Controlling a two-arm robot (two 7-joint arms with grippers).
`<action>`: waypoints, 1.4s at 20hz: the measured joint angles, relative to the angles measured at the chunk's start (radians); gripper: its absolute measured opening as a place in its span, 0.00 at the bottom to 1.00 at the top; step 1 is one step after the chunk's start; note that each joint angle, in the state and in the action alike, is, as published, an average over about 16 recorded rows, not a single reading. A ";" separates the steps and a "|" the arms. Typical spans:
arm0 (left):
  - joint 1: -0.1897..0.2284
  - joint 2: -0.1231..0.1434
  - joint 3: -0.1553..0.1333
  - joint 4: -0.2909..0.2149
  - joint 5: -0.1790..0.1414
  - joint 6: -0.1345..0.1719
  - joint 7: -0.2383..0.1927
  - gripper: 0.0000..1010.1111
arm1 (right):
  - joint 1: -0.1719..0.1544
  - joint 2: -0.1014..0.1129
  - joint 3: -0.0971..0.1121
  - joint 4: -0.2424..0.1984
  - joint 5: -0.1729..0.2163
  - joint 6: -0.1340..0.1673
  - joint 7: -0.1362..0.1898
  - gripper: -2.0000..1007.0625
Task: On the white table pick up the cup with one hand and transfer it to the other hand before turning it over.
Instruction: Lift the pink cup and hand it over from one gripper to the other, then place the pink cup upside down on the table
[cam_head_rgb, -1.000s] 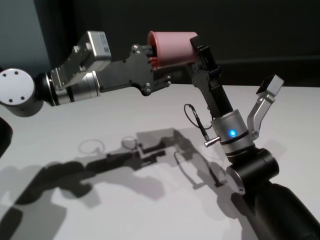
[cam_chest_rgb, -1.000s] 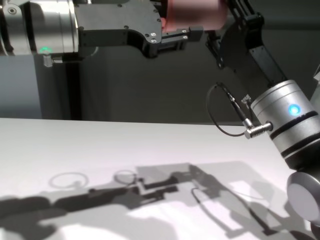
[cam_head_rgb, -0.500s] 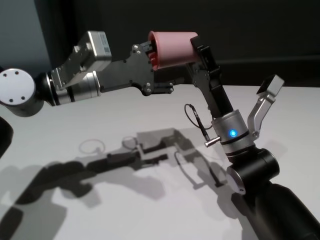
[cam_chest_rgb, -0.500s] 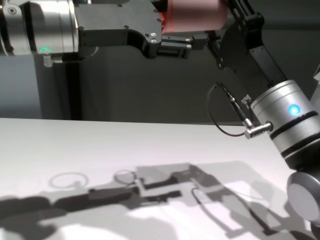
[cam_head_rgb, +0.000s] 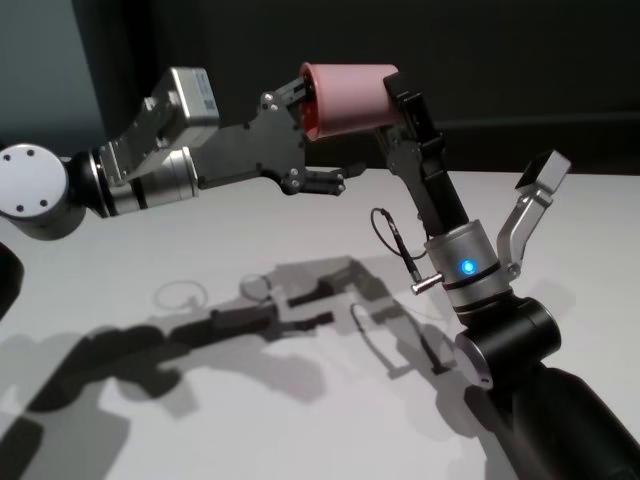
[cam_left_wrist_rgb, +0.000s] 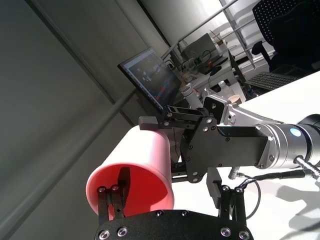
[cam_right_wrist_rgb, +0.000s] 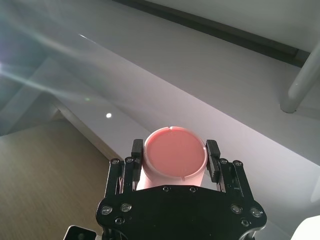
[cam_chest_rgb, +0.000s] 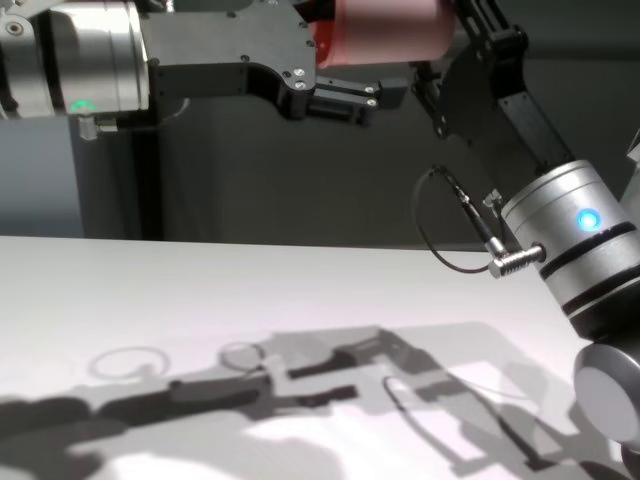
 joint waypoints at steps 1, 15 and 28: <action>0.003 0.002 -0.002 -0.003 0.000 0.000 0.001 0.98 | 0.000 0.000 0.000 0.000 0.000 0.000 0.000 0.73; 0.093 0.073 -0.052 -0.092 -0.004 0.034 0.052 0.99 | 0.000 0.000 0.000 0.000 0.000 0.000 0.000 0.73; 0.288 0.134 -0.173 -0.245 0.064 0.158 0.331 0.99 | 0.000 0.000 0.000 0.000 0.000 0.000 0.000 0.73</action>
